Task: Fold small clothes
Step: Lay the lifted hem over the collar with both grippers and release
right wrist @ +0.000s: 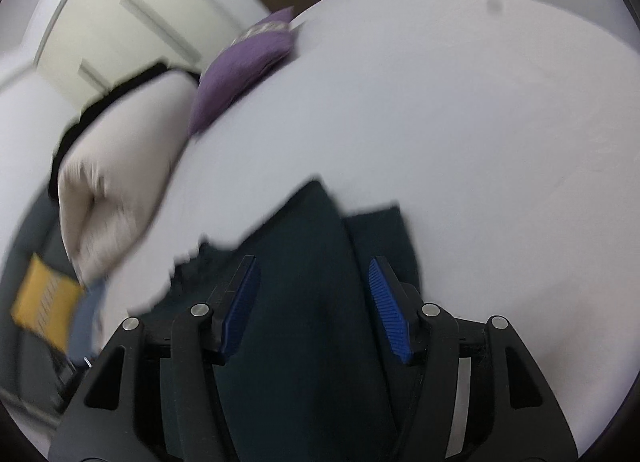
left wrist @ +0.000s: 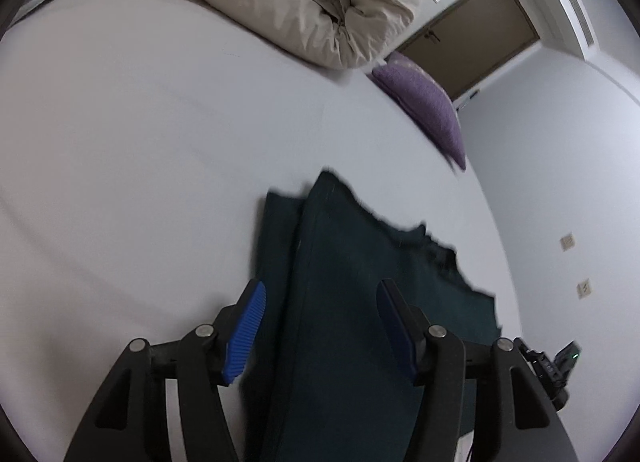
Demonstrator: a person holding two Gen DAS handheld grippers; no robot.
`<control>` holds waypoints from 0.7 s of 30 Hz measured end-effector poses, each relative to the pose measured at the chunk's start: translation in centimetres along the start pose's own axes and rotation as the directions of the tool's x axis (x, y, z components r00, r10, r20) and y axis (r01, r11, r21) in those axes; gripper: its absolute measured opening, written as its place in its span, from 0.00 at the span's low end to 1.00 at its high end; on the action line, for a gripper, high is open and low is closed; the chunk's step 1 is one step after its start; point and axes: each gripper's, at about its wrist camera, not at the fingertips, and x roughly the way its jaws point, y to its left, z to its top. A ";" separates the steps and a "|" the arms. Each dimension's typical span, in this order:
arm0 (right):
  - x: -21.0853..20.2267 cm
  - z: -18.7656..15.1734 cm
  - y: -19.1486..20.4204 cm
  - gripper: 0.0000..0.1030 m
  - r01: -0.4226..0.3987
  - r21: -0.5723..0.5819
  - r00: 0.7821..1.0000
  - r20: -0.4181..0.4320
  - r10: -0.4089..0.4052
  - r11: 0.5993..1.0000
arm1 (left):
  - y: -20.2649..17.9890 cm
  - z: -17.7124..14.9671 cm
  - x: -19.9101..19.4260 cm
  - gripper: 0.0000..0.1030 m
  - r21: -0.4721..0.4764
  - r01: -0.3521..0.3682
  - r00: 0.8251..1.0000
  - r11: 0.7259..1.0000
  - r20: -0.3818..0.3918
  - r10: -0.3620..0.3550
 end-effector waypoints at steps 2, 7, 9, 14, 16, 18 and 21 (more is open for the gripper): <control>-0.4 -1.6 1.0 0.54 0.030 -0.092 0.999 -0.020 -0.032 0.995 | 0.0 -1.3 -0.4 0.58 0.023 -0.016 1.000 1.000 0.000 0.016; -2.2 -5.2 2.1 0.53 0.078 -0.237 0.996 -0.022 -0.086 0.968 | -0.1 -3.7 -0.7 0.47 0.073 -0.054 0.999 0.996 0.007 0.054; -3.0 -5.9 1.9 0.52 0.077 -0.233 0.996 -0.015 -0.083 0.970 | -0.5 -4.4 -0.7 0.41 0.103 -0.076 0.997 0.992 0.014 0.075; -5.5 -6.9 0.7 0.50 0.100 -0.204 0.995 0.034 -0.095 0.974 | -0.6 -5.1 -0.5 0.33 0.143 -0.112 0.994 0.983 0.024 0.109; -7.6 -8.0 -0.1 0.50 0.097 -0.193 0.995 0.051 -0.088 0.977 | -0.6 -5.4 -0.6 0.32 0.158 -0.124 0.992 0.980 0.028 0.121; -8.5 -8.7 -0.8 0.49 0.104 -0.189 0.994 0.049 -0.096 0.976 | -0.7 -5.7 -0.7 0.31 0.174 -0.134 0.991 0.976 0.030 0.130; -9.1 -9.7 -1.3 0.44 0.118 -0.212 0.993 0.028 -0.115 0.970 | -1.0 -6.5 -0.9 0.31 0.199 -0.147 0.989 0.969 0.034 0.143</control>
